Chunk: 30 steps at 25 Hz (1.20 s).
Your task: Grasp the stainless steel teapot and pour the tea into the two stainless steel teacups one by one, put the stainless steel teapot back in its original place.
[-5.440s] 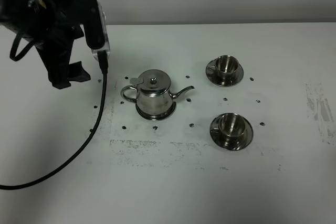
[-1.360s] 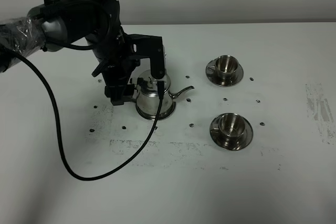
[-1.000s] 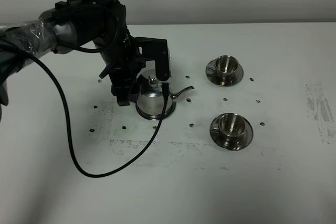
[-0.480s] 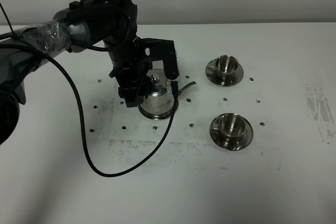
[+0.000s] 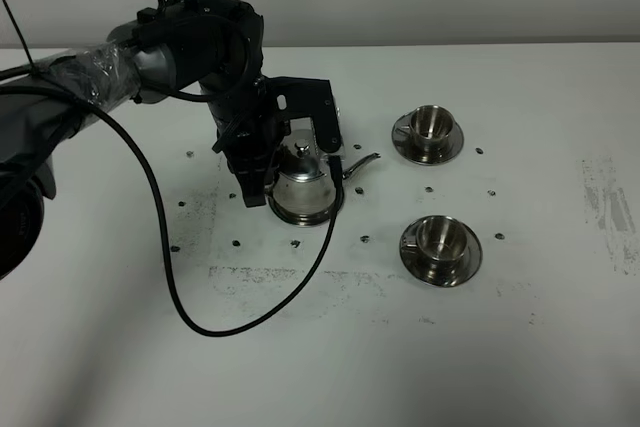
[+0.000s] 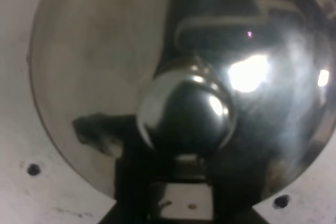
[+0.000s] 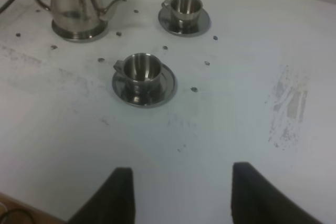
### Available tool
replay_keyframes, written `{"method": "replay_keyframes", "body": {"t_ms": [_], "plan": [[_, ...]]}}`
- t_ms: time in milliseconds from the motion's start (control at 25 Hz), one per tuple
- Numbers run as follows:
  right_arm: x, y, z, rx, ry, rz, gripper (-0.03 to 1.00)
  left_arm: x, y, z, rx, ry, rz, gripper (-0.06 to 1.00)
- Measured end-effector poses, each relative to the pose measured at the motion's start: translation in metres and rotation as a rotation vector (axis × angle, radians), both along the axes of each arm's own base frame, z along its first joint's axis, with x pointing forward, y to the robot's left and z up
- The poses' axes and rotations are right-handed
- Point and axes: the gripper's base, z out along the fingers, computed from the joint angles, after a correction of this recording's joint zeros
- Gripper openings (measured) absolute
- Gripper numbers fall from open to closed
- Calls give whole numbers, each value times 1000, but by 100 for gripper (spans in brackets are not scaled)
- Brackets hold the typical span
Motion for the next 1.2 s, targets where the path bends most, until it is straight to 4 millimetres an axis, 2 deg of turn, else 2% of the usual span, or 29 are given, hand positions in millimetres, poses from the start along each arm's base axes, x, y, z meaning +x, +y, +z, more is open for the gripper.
{"method": "replay_keyframes", "body": {"t_ms": [360,440,680,840,1040,1200], "plan": [[0,0,0,0,0,0,41,-1,0,6,-2,-13,-27,17],[0,0,0,0,0,0,41,-3,1,17,-4,-21,-38,17],[0,0,0,0,0,0,41,-16,7,69,-29,-79,-51,17],[0,0,0,0,0,0,41,-17,10,82,-16,-95,-64,17],[0,0,0,0,0,0,41,-1,2,91,-13,-123,-78,17],[0,0,0,0,0,0,41,23,-7,84,14,-156,-99,17]]}}
